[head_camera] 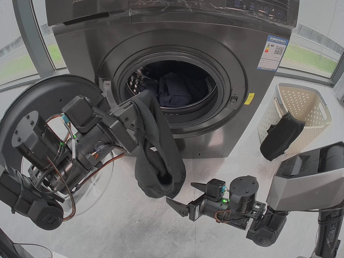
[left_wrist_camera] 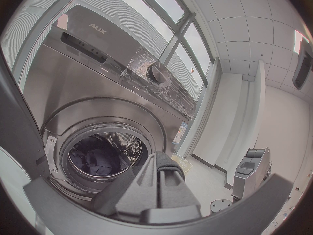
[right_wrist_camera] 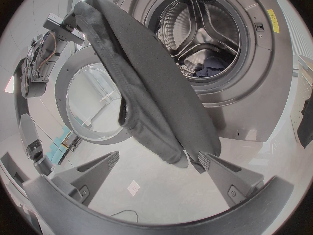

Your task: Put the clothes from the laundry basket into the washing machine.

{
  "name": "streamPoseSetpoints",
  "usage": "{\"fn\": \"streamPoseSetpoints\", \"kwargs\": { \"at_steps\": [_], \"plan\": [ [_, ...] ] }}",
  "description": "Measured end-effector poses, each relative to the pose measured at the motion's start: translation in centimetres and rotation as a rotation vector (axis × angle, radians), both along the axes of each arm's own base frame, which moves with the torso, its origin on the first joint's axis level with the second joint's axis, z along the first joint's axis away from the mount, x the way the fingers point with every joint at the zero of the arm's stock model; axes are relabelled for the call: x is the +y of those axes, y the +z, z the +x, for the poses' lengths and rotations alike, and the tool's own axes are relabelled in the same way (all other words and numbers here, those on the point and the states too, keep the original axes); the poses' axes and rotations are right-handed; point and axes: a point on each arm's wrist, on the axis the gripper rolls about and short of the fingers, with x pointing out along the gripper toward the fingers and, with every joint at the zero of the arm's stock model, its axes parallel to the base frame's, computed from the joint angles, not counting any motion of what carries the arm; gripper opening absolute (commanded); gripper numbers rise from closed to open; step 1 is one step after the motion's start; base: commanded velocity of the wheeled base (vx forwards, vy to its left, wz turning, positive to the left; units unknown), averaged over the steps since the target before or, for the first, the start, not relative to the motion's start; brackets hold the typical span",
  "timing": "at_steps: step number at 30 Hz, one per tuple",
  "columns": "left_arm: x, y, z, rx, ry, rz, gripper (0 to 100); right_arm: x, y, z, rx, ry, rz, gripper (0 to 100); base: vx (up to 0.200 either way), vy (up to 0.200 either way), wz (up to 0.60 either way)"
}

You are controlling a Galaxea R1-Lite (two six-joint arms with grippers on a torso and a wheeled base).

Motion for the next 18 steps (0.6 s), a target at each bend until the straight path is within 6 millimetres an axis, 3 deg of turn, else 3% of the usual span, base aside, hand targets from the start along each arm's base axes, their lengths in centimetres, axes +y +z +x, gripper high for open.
{"fn": "streamPoseSetpoints", "kwargs": {
  "at_steps": [18],
  "plan": [
    [-0.1, 0.2, -0.5, -0.009, -0.020, -0.001, 0, 2.4, 2.4, 2.9, -0.139, -0.005, 0.106, 100, 0.000, 0.000, 0.00]
  ]
}}
